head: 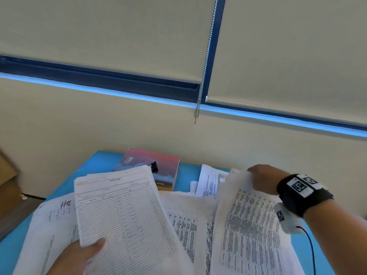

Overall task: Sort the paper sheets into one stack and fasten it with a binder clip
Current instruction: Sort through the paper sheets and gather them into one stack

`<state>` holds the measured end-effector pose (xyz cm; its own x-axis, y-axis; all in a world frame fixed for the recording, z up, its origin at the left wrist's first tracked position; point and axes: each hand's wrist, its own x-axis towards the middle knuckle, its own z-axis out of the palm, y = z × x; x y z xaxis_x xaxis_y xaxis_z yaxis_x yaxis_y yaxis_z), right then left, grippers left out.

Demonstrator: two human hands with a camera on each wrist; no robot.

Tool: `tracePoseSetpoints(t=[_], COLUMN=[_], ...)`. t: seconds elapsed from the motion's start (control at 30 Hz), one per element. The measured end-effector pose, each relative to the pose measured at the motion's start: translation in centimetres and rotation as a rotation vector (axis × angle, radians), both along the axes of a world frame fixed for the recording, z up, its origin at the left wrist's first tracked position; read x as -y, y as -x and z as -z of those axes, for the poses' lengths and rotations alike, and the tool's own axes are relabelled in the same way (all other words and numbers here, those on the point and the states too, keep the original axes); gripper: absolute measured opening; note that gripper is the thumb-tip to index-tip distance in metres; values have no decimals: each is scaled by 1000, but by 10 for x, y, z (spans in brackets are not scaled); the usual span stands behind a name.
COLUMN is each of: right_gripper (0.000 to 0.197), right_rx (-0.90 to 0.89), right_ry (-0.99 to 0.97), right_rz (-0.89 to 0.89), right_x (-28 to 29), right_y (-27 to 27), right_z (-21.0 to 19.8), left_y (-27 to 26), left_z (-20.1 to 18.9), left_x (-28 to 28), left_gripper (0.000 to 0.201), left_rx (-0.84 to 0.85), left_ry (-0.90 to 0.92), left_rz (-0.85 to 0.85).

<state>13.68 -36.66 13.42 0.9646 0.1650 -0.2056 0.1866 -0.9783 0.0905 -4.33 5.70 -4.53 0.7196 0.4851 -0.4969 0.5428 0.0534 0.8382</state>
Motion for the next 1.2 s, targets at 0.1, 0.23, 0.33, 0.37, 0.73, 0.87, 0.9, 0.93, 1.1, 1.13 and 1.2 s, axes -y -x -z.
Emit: tracePoseSetpoints(t=[0.1,0.23,0.33,0.37,0.73,0.87,0.9,0.93,1.1,1.13,1.2], right_gripper=[53,37,21,23,42,42,22,7,9,9,7], right_rx=[76,213,361,433,464,392,402,424,523,524,525], right_ry=[-87,-140,-205,-237,-469,-452,-438,-422,-357,-368,-374], right_rz=[5,-65,-65,-64,-334,-440,-447,-459,-500,-500,-501], right_x=[-4,-16,-22,-22,-95,-123,-127,-130,-139,-140,-142], right_y=[36,89,124,131,162,149,147,146,141,141,140], right_z=[-48,-111,-156,-167,-182,-147,-142,-138,-123,-120,-115], left_y=[6,13,16,17,32,39,40,41,47,48,47], left_z=[-20,-59,-91,-100,-141,-149,-150,-151,-148,-146,-141], left_x=[1,15,27,31,64,75,77,79,74,74,75], left_gripper=[15,16,13,11,14,15,16,18,47,54,55], left_rx=[65,284,395,424,517,564,575,581,549,556,545], left_ry=[157,51,-59,-94,-314,-343,-336,-307,22,43,-38], left_rz=[8,43,64,71,348,475,488,493,407,412,440])
